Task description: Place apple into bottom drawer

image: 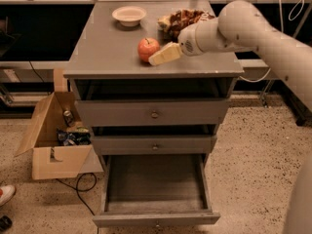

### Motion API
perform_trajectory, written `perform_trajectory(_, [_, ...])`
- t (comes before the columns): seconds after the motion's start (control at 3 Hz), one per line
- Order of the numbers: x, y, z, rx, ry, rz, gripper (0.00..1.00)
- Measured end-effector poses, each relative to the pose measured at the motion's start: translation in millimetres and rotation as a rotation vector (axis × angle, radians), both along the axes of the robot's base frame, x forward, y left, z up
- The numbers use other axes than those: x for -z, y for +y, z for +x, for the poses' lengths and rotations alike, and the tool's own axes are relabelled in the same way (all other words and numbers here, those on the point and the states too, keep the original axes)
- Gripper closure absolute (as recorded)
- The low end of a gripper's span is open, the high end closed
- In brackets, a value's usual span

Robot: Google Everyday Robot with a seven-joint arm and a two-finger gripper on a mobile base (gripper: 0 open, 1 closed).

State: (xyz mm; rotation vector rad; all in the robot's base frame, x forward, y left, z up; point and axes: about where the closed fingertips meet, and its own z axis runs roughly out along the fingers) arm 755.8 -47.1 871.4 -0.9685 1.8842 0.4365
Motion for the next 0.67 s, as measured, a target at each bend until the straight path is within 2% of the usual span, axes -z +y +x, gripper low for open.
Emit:
perform_trajectory(0.33, [15.6, 15.1, 18.4, 0.001, 0.014, 0.027, 0.00])
perform_trajectory(0.67, [22.4, 37.5, 25.1, -0.021, 0.011, 0.056, 0.19])
